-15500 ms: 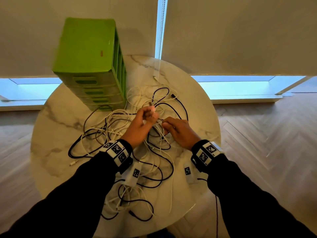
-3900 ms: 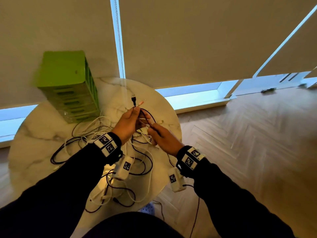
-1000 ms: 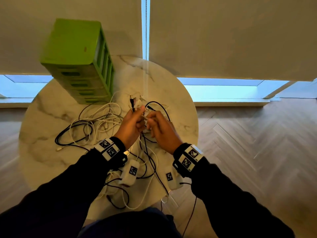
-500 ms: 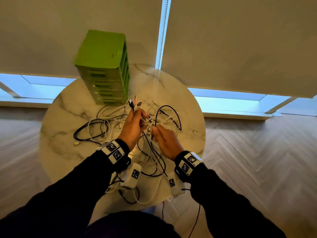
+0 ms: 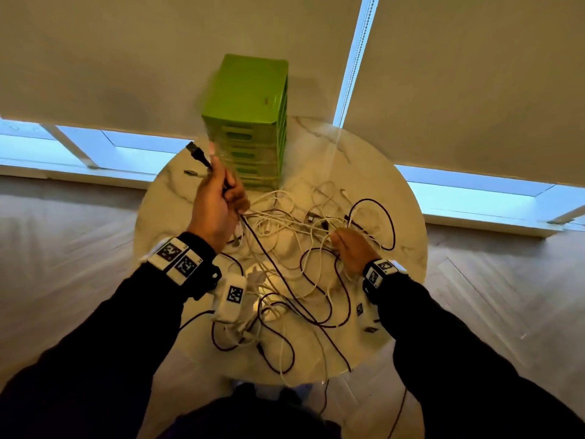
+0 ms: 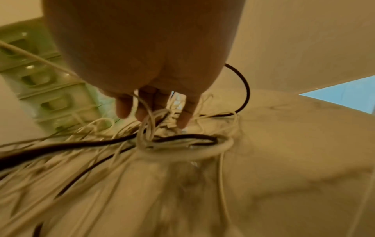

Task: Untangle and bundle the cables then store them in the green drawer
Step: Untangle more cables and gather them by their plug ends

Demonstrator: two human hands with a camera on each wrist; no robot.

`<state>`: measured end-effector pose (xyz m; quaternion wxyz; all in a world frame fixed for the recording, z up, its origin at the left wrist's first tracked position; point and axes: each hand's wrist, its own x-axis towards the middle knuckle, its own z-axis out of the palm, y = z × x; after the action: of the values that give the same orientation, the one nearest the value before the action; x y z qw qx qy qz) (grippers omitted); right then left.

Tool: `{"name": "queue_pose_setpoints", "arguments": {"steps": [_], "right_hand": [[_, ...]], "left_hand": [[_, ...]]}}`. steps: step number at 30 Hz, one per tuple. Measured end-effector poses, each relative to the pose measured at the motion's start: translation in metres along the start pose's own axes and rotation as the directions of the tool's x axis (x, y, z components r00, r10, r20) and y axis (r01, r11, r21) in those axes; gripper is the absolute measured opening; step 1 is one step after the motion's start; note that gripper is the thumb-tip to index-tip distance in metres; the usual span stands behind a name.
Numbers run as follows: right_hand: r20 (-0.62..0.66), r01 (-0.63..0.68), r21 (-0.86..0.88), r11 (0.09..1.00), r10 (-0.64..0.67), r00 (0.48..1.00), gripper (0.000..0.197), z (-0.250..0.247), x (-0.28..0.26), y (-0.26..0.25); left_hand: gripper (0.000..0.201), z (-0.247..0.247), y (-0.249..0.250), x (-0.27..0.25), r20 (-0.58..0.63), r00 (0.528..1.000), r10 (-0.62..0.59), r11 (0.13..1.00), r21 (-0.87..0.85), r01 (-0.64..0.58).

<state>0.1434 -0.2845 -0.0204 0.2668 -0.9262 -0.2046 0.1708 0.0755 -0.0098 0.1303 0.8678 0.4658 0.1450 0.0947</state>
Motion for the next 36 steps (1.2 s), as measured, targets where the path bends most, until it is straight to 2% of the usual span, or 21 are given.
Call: {"name": "queue_pose_setpoints", "arguments": {"steps": [2, 4, 6, 8, 9, 12, 14, 17, 19, 21, 23, 25, 28, 30, 32, 36], "right_hand": [[0.002, -0.032, 0.001, 0.999, 0.032, 0.999, 0.038, -0.012, 0.015, -0.002], [-0.083, -0.102, 0.031, 0.994, 0.104, 0.991, 0.039, -0.024, 0.033, -0.015], [-0.21, -0.133, 0.119, 0.984, 0.156, 0.965, 0.044, -0.036, 0.047, -0.036], [-0.294, -0.084, 0.234, 0.969, 0.153, 0.943, 0.041, -0.041, 0.055, -0.059], [-0.31, -0.046, 0.278, 0.96, 0.135, 0.941, 0.038, -0.043, 0.054, -0.071], [-0.291, 0.067, 0.319, 0.945, 0.031, 0.956, 0.034, -0.041, 0.043, -0.097], [-0.295, 0.101, 0.296, 0.95, -0.01, 0.955, 0.031, -0.039, 0.034, -0.104], [-0.356, 0.077, 0.129, 0.989, -0.027, 0.934, 0.032, -0.045, 0.026, -0.103], [-0.367, 0.043, -0.022, 0.999, -0.048, 0.929, 0.031, -0.053, 0.023, -0.101], [-0.315, 0.114, -0.061, 0.992, -0.128, 0.94, 0.033, -0.058, 0.018, -0.105], [-0.25, 0.219, -0.005, 0.976, -0.213, 0.945, 0.037, -0.053, 0.014, -0.11], [-0.244, 0.251, 0.081, 0.965, -0.224, 0.943, 0.035, -0.044, 0.012, -0.112], [-0.243, 0.246, 0.235, 0.94, -0.188, 0.951, 0.036, -0.039, 0.008, -0.11], [-0.154, 0.226, 0.331, 0.916, -0.184, 0.971, 0.042, -0.035, 0.002, -0.108], [-0.067, 0.2, 0.399, 0.895, -0.189, 0.98, 0.04, -0.03, -0.003, -0.103], [0.071, 0.155, 0.428, 0.89, -0.204, 0.976, 0.036, -0.031, 0.001, -0.096]], "left_hand": [[0.05, -0.007, 0.009, 0.002, 0.01, 1.0, 0.02, 1.0, 0.011, -0.02], [0.051, -0.014, 0.009, 0.002, 0.026, 1.0, 0.008, 0.996, 0.094, -0.01], [0.043, -0.018, -0.001, 0.0, 0.05, 0.998, -0.033, 0.959, 0.282, 0.018], [0.056, -0.018, -0.017, -0.002, 0.053, 0.992, -0.11, 0.867, 0.493, 0.07], [0.056, -0.015, -0.025, -0.002, 0.055, 0.988, -0.141, 0.838, 0.539, 0.089], [0.044, -0.002, -0.039, -0.003, 0.079, 0.977, -0.196, 0.827, 0.548, 0.121], [0.043, 0.007, -0.044, 0.0, 0.079, 0.973, -0.218, 0.813, 0.566, 0.136], [0.052, 0.018, -0.046, 0.003, 0.093, 0.964, -0.248, 0.809, 0.567, 0.154], [0.045, 0.025, -0.046, 0.003, 0.101, 0.962, -0.255, 0.814, 0.559, 0.157], [0.038, 0.028, -0.047, 0.006, 0.096, 0.96, -0.264, 0.825, 0.538, 0.173], [0.037, 0.033, -0.047, 0.008, 0.086, 0.958, -0.274, 0.84, 0.506, 0.195], [0.037, 0.04, -0.048, 0.011, 0.089, 0.957, -0.276, 0.876, 0.434, 0.212], [0.036, 0.046, -0.047, 0.015, 0.066, 0.975, -0.211, 0.902, 0.396, 0.169], [0.032, 0.043, -0.045, 0.02, 0.035, 0.984, -0.176, 0.937, 0.312, 0.156], [0.029, 0.039, -0.044, 0.024, 0.032, 0.982, -0.186, 0.973, 0.147, 0.179], [0.039, 0.029, -0.036, 0.026, 0.057, 0.982, -0.18, 0.984, -0.001, 0.18]]}}
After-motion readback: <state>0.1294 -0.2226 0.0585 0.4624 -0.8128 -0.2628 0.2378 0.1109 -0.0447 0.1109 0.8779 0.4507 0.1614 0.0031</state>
